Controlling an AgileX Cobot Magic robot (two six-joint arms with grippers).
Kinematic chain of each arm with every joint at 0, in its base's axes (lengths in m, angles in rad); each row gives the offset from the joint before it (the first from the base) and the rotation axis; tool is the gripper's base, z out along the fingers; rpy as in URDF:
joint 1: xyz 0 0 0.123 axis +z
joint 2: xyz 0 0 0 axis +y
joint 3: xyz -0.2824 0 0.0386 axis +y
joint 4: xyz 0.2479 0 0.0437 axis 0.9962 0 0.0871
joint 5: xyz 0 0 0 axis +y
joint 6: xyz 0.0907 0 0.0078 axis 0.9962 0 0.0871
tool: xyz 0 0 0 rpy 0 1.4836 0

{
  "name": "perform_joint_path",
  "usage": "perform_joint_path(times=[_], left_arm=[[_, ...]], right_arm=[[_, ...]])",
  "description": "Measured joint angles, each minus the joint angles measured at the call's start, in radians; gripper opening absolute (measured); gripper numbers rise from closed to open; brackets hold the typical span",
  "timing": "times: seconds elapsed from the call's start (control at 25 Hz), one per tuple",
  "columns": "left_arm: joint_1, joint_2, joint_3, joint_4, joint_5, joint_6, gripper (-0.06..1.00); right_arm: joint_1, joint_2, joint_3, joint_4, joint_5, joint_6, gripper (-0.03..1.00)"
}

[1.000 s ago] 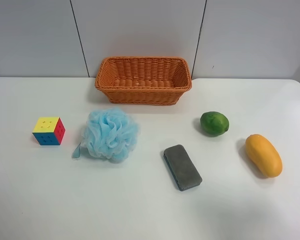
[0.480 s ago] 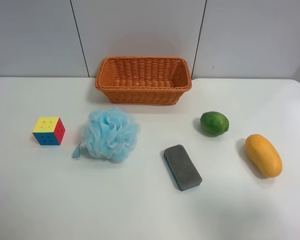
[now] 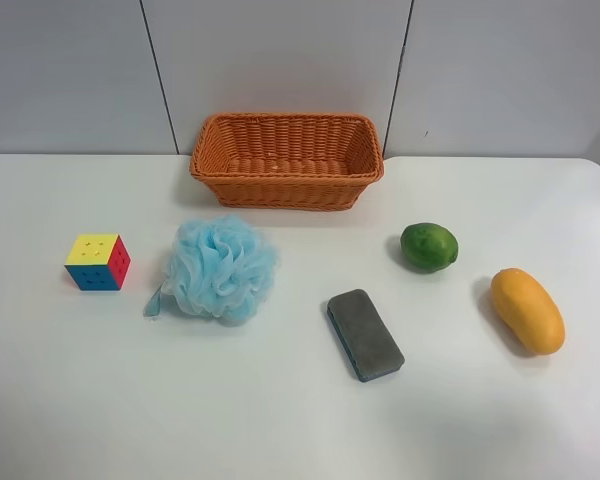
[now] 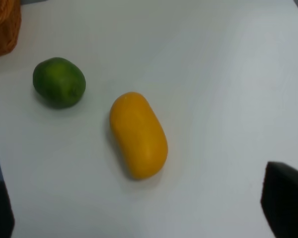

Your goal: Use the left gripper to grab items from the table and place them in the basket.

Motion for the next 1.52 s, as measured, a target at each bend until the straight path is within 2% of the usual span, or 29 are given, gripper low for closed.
perform_joint_path(times=[0.32, 0.48, 0.68, 0.84, 1.08, 1.24, 1.52], left_arm=[[-0.239, 0.393, -0.198, 0.147, 0.001, -0.218, 0.99], [-0.329, 0.538, -0.232, 0.154, -0.007, -0.329, 0.99], [-0.396, 0.702, -0.237, 0.152, -0.077, -0.393, 0.99], [-0.411, 0.806, -0.237, 0.105, -0.136, -0.411, 0.99], [-0.414, 0.935, -0.238, -0.018, -0.212, -0.403, 0.99], [-0.414, 0.995, -0.238, -0.11, -0.286, -0.328, 0.99], [-0.414, 1.064, -0.238, -0.191, -0.376, -0.226, 0.99]], right_arm=[[0.0, 0.0, 0.0, 0.0, 0.0, 0.0, 0.99], [0.0, 0.0, 0.0, 0.0, 0.0, 0.0, 0.99], [0.0, 0.0, 0.0, 0.0, 0.0, 0.0, 0.99], [0.0, 0.0, 0.0, 0.0, 0.0, 0.0, 0.99], [0.0, 0.0, 0.0, 0.0, 0.0, 0.0, 0.99], [0.0, 0.0, 0.0, 0.0, 0.0, 0.0, 0.99], [0.0, 0.0, 0.0, 0.0, 0.0, 0.0, 0.99]])
